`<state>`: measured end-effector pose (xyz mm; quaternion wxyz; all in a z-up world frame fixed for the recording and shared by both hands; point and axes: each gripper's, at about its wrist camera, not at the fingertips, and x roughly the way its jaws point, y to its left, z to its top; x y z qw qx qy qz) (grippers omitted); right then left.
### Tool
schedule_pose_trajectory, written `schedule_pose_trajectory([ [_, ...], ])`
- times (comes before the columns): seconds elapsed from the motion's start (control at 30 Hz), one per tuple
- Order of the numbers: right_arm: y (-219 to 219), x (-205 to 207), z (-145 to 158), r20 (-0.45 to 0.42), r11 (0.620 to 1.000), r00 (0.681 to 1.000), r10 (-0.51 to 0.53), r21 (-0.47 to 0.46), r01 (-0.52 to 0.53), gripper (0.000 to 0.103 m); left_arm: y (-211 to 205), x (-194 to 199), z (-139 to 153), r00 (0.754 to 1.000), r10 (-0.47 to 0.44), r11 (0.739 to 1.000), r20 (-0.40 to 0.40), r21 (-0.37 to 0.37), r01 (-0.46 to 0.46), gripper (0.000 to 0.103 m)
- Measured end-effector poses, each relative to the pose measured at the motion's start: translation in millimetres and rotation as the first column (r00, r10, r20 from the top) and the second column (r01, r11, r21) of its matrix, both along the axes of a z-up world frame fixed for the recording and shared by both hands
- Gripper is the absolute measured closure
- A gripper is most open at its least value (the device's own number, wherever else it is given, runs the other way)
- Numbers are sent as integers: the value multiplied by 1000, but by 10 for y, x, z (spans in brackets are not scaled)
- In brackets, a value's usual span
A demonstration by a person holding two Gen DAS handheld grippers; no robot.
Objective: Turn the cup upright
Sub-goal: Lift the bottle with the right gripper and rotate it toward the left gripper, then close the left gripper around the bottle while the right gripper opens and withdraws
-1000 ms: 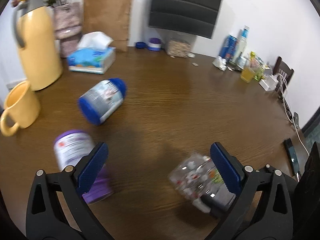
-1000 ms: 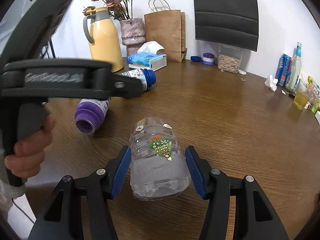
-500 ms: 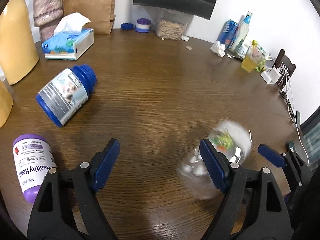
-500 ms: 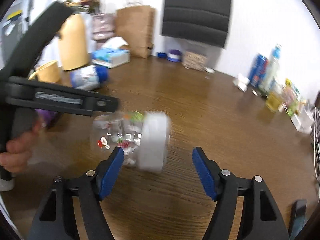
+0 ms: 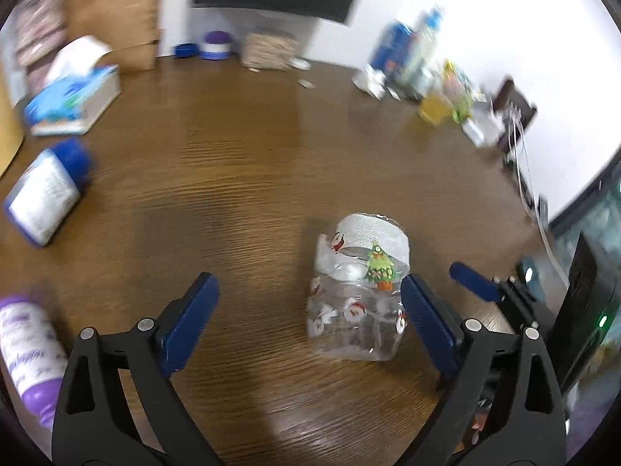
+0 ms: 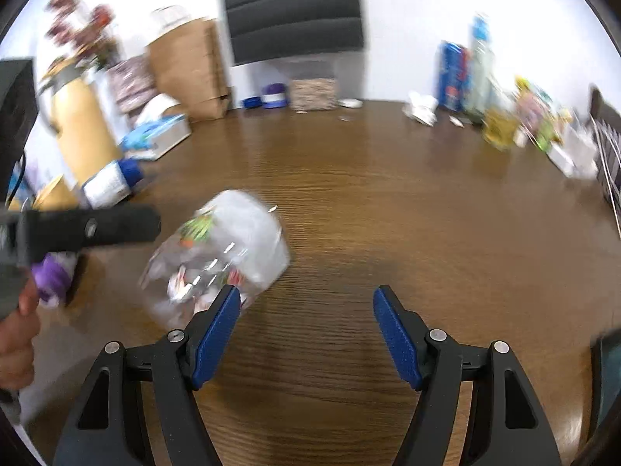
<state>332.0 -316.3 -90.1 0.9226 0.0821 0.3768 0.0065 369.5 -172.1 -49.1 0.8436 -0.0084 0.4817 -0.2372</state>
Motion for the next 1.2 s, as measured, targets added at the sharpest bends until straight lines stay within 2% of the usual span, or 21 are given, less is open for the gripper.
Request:
schedule_pose_trajectory([
  [0.07,-149,-54,2,-9,999,999,-43,31,44,27,-202,35,-73,999,-30,996,-11,80,31,10],
  [0.1,-222,-95,6,-10,997,998,-61,48,62,27,-284,58,-116,999,-44,994,-24,102,46,10],
  [0.13,-283,-142,11,-10,995,997,-73,61,74,27,-376,92,-160,994,-90,991,-60,91,95,12],
  [0.17,-327,-185,15,-8,994,997,-81,70,82,27,-437,117,-186,990,-116,989,-81,88,123,28],
  [0.2,-369,-232,12,-5,993,996,-86,79,86,27,-467,132,-209,989,-119,987,-91,98,128,39],
  [0.23,-389,-254,9,-5,992,996,-89,86,89,27,-523,173,-236,990,-106,985,-96,126,118,40],
  [0.3,-431,-315,-4,-9,991,996,-93,101,93,27,-549,195,-230,992,-88,986,-88,135,100,43],
  [0.43,-466,-357,-10,-9,988,996,-92,122,92,27,-469,183,-236,996,-20,994,-91,107,30,43],
  [0.5,-444,-341,7,-5,988,997,-81,134,81,27,-313,163,-209,996,73,992,-42,103,-68,43],
  [0.57,-407,-328,28,2,988,998,-66,138,65,27,-89,117,-206,986,168,983,-17,74,-166,43],
  [0.63,-332,-281,63,8,989,999,-38,143,36,27,125,99,-243,970,241,970,-29,29,-240,41],
  [0.73,-195,-172,126,14,989,1000,11,150,-13,27,321,74,-258,958,283,958,-46,-41,-285,41],
  [0.8,-106,-75,199,21,986,999,45,162,-47,27,438,101,-298,962,261,958,-81,-104,-268,38],
  [0.93,60,136,348,30,976,994,108,185,-112,27,562,197,-396,960,232,957,-156,-141,-254,27],
  [1.0,132,243,387,18,974,992,122,193,-123,27,631,219,-391,962,227,955,-150,-158,-250,21],
  [1.13,243,392,389,-5,949,985,175,265,-168,27,659,176,-359,973,186,968,-140,-144,-206,21],
  [1.2,279,414,373,-9,945,983,185,277,-175,27,675,203,-292,977,173,972,-128,-135,-190,13],
])
